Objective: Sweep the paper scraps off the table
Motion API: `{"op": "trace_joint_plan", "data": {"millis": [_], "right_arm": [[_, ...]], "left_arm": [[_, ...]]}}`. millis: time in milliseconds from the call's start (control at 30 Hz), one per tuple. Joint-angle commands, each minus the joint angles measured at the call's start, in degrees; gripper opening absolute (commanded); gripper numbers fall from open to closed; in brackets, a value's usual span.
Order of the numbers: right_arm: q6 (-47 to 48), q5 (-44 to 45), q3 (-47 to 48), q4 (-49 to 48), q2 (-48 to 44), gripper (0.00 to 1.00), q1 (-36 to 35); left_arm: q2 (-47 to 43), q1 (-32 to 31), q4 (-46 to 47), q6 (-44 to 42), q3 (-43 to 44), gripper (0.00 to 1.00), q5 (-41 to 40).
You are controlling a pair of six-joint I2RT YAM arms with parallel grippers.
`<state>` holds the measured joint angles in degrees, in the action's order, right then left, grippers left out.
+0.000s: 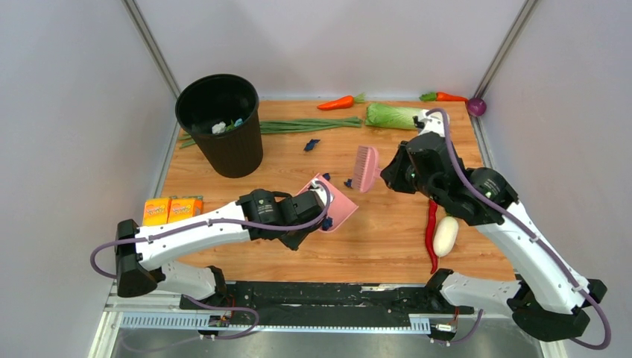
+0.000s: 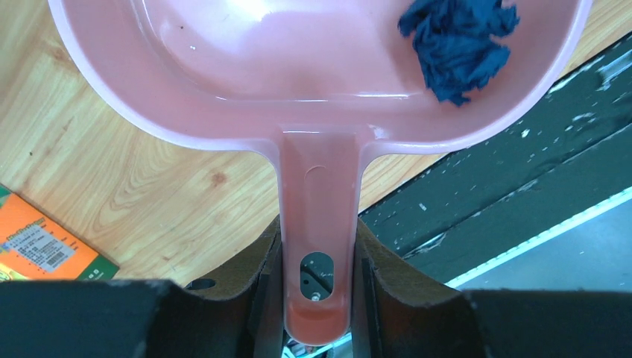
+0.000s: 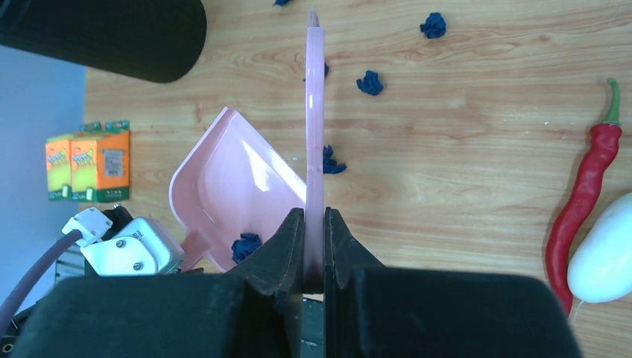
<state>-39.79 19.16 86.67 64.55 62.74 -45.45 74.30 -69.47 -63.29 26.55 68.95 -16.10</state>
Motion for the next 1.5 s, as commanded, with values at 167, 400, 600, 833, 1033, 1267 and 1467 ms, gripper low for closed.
{"op": "trace_joint_plan", "data": {"millis": [167, 400, 600, 833, 1033, 1267, 1467], "right_arm": [[-3.8, 0.9, -1.0, -4.1, -4.7, 0.00, 0.9], [-5.2, 1.3, -2.2, -5.1, -6.8, 0.00, 1.2], [-8.3, 8.8, -2.2, -2.4, -9.8, 0.00, 1.3], [-11.9, 14.9, -1.5, 1.5, -13.3, 0.00, 1.3], [-13.0, 14.1, -3.0, 2.1, -14.8, 0.00, 1.3], [-14.3, 11.3, -4.8, 2.0, -15.8, 0.00, 1.3], [-14.6, 9.9, -4.8, 2.1, -16.2, 0.00, 1.3]], "left_arm": [[2.4, 4.1, -1.1, -1.6, 10.1, 0.00, 0.1], [3.3, 7.8, -2.2, -2.7, 13.5, 0.00, 1.5], [5.5, 11.4, -4.1, -3.9, 17.8, 0.00, 2.0], [6.7, 15.3, -4.7, -4.0, 20.9, 0.00, 3.6], [8.0, 19.8, -5.6, -3.7, 24.7, 0.00, 5.5], [11.6, 27.8, -7.5, -3.8, 34.3, 0.00, 9.9], [13.9, 36.3, -5.7, -1.3, 39.8, 0.00, 17.3]]}}
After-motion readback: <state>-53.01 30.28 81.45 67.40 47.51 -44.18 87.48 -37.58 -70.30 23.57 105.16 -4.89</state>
